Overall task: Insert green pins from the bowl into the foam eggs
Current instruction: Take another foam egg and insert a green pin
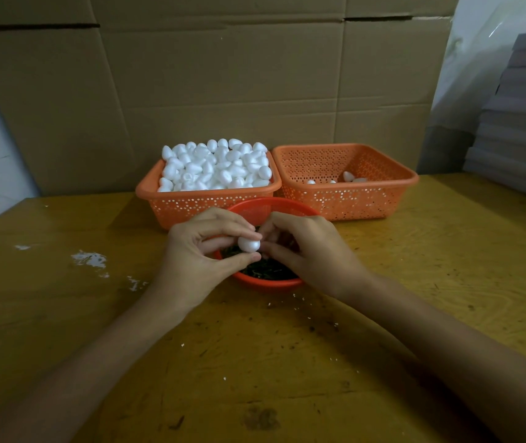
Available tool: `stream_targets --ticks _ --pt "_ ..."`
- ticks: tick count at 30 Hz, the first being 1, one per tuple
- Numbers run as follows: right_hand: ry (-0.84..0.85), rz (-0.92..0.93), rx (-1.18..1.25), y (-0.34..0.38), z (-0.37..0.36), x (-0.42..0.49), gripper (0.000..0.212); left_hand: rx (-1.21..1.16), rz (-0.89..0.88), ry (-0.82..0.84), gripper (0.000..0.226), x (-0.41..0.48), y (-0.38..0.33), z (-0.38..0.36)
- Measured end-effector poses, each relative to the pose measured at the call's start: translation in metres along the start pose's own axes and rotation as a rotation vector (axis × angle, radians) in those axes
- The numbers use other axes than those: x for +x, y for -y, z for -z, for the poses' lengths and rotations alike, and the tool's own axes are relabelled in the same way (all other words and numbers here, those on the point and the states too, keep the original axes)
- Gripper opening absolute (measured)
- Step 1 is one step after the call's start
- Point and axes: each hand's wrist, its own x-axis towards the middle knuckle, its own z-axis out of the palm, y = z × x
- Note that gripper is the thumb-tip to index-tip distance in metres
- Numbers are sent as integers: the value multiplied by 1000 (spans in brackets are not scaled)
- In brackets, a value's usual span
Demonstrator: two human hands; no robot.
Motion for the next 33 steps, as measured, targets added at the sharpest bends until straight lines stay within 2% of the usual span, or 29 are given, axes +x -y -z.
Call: stream_targets --ticks 17,24,33 --pt "15 -5 -11 1 1 0 7 24 -5 1 32 0 -3 -1" --pt "8 17 -25 2 1 0 26 17 7 -8 32 -1 -3 -1" --pt "-9 20 -42 2 0 0 24 -4 31 -31 33 0 -3 1"
